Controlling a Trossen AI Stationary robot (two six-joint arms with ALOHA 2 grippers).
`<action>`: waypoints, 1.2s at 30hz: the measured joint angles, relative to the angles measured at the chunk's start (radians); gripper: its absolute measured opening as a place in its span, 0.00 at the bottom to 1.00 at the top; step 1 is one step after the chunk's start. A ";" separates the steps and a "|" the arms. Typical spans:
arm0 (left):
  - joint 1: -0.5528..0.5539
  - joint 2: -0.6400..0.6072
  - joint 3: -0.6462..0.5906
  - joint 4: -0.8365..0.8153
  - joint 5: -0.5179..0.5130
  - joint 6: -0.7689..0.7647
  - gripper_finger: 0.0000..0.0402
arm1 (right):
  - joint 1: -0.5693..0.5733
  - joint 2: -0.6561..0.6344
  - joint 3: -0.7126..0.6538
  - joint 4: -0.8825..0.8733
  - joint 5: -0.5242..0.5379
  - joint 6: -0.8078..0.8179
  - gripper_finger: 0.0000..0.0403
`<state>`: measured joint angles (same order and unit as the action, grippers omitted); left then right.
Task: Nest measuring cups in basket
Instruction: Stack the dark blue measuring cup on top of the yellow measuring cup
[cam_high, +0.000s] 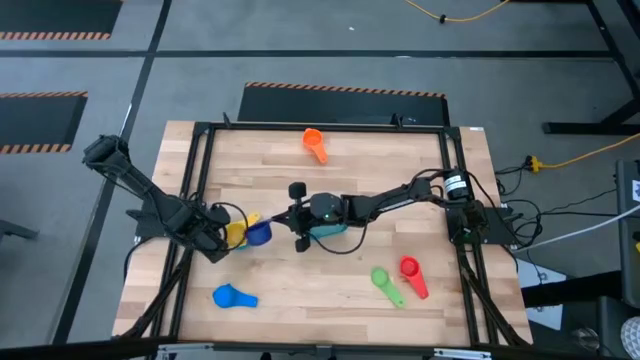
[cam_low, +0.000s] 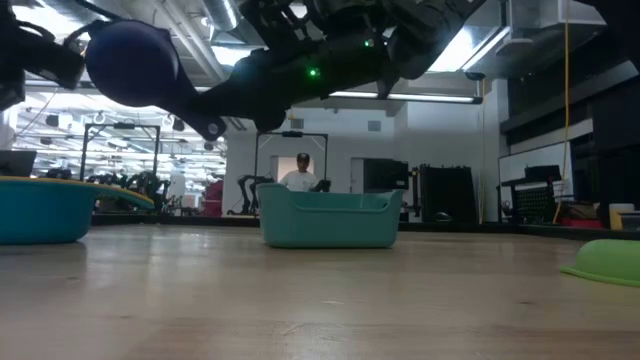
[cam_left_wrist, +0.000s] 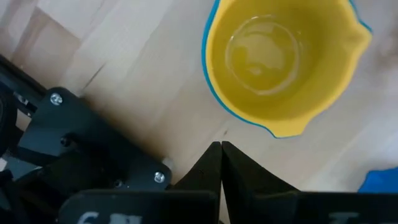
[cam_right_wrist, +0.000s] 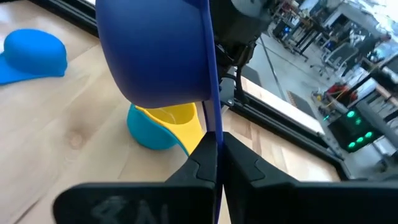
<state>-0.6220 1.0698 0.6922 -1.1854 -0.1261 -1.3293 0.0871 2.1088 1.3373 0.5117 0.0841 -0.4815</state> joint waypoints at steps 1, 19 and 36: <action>0.010 0.011 0.000 0.000 0.004 0.000 0.00 | 0.003 -0.001 0.000 -0.001 0.001 -0.024 0.02; 0.197 0.149 -0.002 0.176 -0.018 0.228 0.00 | 0.076 -0.046 0.000 -0.097 0.002 -0.273 0.02; 0.280 0.149 -0.002 0.397 -0.020 0.451 0.00 | 0.053 -0.046 0.000 -0.108 0.161 -0.526 0.02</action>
<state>-0.3419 1.2186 0.6903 -0.7884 -0.1463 -0.8780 0.1396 2.0632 1.3373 0.4037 0.2447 -1.0078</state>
